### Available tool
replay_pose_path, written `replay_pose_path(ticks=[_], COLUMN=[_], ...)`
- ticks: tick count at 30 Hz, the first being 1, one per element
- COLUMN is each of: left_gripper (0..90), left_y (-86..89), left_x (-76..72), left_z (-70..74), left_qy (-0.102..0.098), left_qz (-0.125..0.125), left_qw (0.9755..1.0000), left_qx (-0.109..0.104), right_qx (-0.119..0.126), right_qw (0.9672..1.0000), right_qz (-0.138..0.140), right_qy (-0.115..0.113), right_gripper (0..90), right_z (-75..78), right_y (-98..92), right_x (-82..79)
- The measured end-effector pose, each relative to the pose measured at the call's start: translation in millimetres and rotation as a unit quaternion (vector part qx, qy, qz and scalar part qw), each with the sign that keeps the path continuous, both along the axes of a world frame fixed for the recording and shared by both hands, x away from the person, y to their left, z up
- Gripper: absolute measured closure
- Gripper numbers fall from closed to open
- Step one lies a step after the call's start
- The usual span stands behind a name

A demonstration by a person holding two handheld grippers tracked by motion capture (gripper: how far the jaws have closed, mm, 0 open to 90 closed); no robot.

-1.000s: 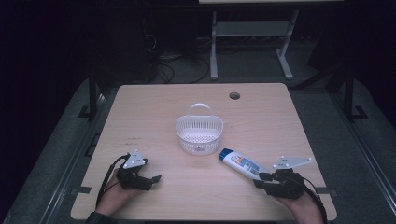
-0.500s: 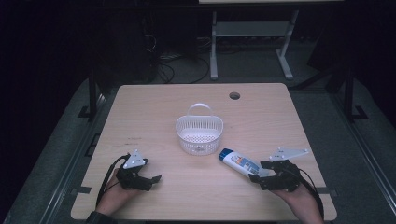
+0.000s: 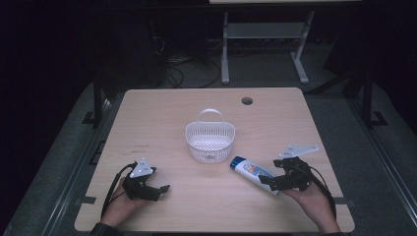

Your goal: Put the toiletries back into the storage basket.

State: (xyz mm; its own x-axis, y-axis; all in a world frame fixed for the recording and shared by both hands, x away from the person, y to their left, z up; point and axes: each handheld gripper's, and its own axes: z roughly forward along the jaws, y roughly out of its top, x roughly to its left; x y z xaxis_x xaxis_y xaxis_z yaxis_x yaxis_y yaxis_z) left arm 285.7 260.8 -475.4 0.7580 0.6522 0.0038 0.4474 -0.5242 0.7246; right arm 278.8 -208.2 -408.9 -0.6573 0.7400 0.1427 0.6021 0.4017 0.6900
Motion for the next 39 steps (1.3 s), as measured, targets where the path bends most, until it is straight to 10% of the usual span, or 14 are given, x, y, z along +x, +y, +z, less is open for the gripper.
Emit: replay_pose_path(ticks=[39], left_gripper=[12.9], left_y=[-1.6], left_x=[-0.4], left_z=[0.0], left_qy=[0.001], left_qz=[-0.004], left_qw=[1.0000], left_qx=[-0.001], right_qx=[-0.062], right_qw=[0.9960], right_qz=[0.041], right_qy=[0.049], right_gripper=[13.8], right_z=[-9.4], right_y=[55.0], right_x=[57.2])
